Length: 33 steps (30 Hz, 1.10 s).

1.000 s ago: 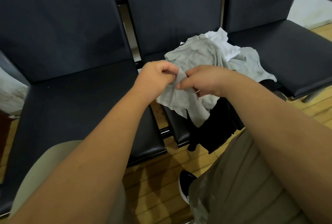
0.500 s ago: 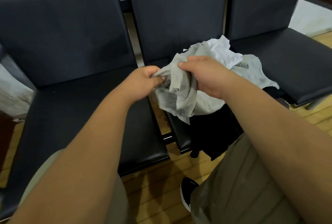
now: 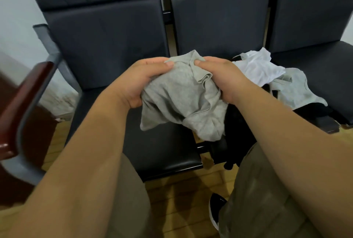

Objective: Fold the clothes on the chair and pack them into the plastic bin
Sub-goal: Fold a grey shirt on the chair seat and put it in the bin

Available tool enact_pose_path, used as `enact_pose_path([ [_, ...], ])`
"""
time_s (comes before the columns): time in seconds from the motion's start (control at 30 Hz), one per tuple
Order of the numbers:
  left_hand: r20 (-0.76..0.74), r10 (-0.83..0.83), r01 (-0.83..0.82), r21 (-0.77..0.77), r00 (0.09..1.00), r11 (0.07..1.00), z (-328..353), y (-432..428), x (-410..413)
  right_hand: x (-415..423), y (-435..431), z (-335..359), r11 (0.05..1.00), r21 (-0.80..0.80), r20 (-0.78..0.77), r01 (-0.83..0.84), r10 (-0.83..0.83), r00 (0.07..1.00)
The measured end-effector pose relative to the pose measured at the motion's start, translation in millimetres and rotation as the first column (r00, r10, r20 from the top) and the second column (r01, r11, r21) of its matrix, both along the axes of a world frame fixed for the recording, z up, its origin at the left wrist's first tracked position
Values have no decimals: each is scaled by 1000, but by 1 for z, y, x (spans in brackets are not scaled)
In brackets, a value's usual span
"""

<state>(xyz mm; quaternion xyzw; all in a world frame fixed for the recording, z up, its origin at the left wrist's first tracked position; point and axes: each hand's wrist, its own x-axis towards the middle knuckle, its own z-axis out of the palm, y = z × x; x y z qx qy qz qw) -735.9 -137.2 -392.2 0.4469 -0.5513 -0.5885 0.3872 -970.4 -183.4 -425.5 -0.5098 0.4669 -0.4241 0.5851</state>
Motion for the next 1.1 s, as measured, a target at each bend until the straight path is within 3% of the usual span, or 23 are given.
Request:
enact_pose_path([
  [0.2,-58,-248,245,-53,967,968,16,49,64,54,14,7,992,24,97,-126,123,988],
  [0.27,-32,-165,164,-49,986,985,17,65,85,72,22,9,986,35,96,-165,161,982],
  [0.33,116,58,-52,-53,992,997,14,75,105,91,30,9,981,65,77,-183,178,981],
  [0.37,255,180,-168,-68,950,983,10,80,112,100,31,6,979,96,57,-182,177,983],
  [0.43,583,353,-327,-155,732,932,0,88,121,117,34,1,969,168,17,-179,178,984],
  [0.5,752,363,-300,-228,550,926,-12,93,123,132,35,-8,954,244,-29,-172,185,982],
  [0.53,764,347,-260,-240,543,935,-16,95,122,139,33,-14,950,262,-40,-171,188,981],
  [0.67,702,278,-59,-319,656,946,-23,104,112,154,37,-25,933,325,-115,-151,198,973],
  [0.8,725,285,87,-429,627,899,-32,101,107,159,40,-24,918,365,-128,-157,217,968],
  [0.93,671,390,-1,-502,631,865,-33,91,101,158,39,-25,903,388,-113,-185,245,963],
  [1.1,570,448,-224,-420,689,880,-25,79,87,153,38,-26,900,387,-181,-199,286,941],
])
